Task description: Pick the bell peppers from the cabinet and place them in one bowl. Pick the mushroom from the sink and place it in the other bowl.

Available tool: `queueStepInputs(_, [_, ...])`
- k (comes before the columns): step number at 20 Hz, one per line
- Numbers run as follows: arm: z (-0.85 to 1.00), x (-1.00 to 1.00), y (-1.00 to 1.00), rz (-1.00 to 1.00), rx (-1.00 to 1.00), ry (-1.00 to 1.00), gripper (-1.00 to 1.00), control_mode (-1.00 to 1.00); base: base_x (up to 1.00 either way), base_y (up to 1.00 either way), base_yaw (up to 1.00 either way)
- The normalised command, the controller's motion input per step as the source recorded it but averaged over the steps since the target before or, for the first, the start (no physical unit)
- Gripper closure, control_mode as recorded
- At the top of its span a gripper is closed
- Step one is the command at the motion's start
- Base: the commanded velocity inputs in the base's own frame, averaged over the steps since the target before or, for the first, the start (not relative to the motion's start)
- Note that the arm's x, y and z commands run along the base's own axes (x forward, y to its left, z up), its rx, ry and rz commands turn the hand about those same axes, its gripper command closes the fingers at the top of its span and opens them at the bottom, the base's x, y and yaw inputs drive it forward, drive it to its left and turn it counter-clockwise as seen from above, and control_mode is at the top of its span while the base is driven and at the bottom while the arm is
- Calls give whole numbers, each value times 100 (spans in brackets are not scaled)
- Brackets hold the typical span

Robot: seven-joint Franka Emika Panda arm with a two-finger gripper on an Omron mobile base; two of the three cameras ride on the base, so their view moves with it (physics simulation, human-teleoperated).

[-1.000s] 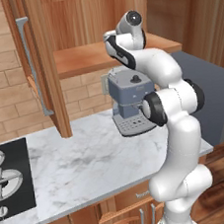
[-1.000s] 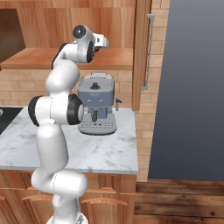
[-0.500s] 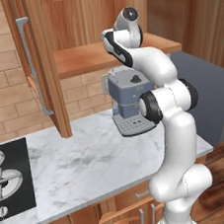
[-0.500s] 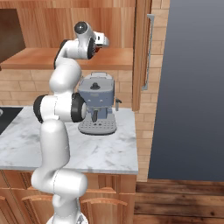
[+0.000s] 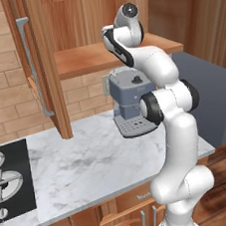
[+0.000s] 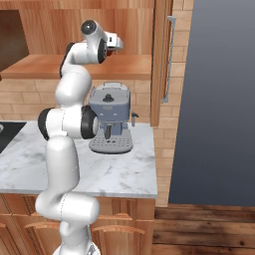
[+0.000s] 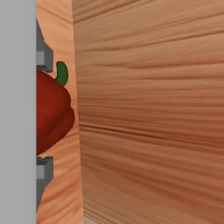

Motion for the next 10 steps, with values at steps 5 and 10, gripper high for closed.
queueStepInputs(5, [23,-21,0,-5,1,-18,100,-100,0,0,0])
queueStepInputs(10, [9,-39,-1,-8,-1,-6,100,-100,0,0,0])
